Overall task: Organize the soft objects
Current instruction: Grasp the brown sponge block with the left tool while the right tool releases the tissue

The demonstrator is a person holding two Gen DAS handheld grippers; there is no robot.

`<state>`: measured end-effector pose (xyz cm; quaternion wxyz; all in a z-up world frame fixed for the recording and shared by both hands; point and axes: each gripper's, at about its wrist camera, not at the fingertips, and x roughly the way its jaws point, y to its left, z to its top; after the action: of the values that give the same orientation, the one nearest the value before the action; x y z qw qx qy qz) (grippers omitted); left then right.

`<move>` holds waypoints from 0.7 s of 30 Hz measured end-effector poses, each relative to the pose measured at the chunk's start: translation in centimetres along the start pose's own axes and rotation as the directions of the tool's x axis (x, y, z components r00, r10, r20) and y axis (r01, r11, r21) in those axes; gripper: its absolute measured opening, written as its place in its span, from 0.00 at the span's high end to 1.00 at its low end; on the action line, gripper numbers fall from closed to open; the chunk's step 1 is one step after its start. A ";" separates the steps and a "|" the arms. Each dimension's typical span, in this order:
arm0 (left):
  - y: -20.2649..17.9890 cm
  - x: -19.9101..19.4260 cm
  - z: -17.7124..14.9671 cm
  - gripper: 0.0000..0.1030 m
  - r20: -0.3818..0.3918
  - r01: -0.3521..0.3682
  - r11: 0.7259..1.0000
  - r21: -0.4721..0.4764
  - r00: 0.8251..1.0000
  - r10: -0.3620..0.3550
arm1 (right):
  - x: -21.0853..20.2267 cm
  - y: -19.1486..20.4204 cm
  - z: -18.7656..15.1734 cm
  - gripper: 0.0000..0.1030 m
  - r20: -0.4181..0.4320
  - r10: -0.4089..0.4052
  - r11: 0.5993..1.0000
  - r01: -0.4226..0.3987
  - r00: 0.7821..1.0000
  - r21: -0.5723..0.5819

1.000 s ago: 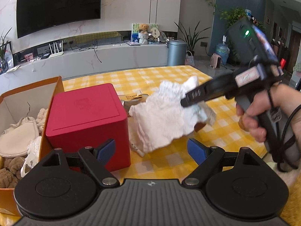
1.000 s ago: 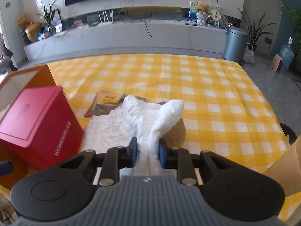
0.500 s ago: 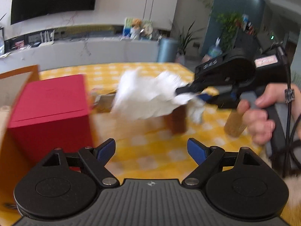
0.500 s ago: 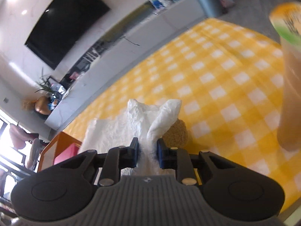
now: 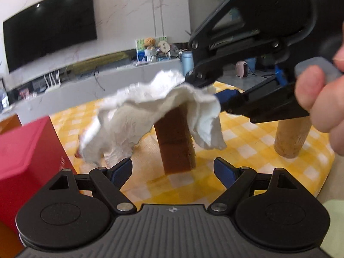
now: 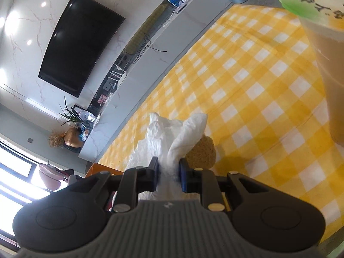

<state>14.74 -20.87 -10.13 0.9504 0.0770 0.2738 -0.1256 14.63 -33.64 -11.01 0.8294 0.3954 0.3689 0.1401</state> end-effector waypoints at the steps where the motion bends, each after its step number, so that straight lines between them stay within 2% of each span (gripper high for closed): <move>1: -0.1 0.1 -0.2 0.05 -0.031 0.008 1.000 -0.023 0.999 -0.009 | -0.1 -0.1 0.0 0.82 0.009 0.008 1.000 -0.008 1.000 0.012; 3: -0.2 -0.7 -1.0 0.09 -0.057 0.044 0.998 -0.042 0.997 -0.046 | -0.4 -0.3 0.1 0.82 0.023 0.025 0.999 -0.026 0.999 0.031; 7: -0.4 -1.8 -0.9 0.09 0.031 0.012 1.000 -0.023 0.999 -0.011 | -0.8 -0.2 0.0 0.82 0.033 0.016 1.000 -0.016 0.999 0.019; 10: -0.1 -1.5 -0.5 0.14 0.055 0.041 0.998 -0.056 0.998 -0.038 | -0.9 -0.2 -0.1 0.82 0.028 0.021 0.999 -0.021 0.999 0.024; 14: 0.7 -0.9 -0.6 0.32 0.065 0.065 0.991 -0.119 0.996 -0.057 | -0.9 0.1 -0.2 0.82 0.021 0.020 1.000 -0.020 1.000 0.007; 17: 1.2 -1.0 -0.7 0.34 0.095 0.042 0.992 -0.116 0.995 -0.031 | -0.8 0.3 -0.1 0.82 0.025 0.004 1.000 -0.003 1.000 -0.009; 19: 1.3 -1.1 -0.7 0.43 0.120 0.026 0.996 -0.087 0.993 -0.016 | -0.8 0.3 0.2 0.82 0.025 -0.007 1.000 0.008 1.000 -0.017; 21: 1.6 -1.0 -0.5 0.59 0.127 0.052 0.996 -0.071 0.991 -0.042 | -0.7 0.2 0.3 0.81 0.021 -0.003 1.000 0.004 1.000 -0.023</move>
<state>14.07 -19.04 -9.88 0.9647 0.0270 0.2200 -0.1423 14.36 -34.03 -10.38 0.8380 0.3865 0.3594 0.1388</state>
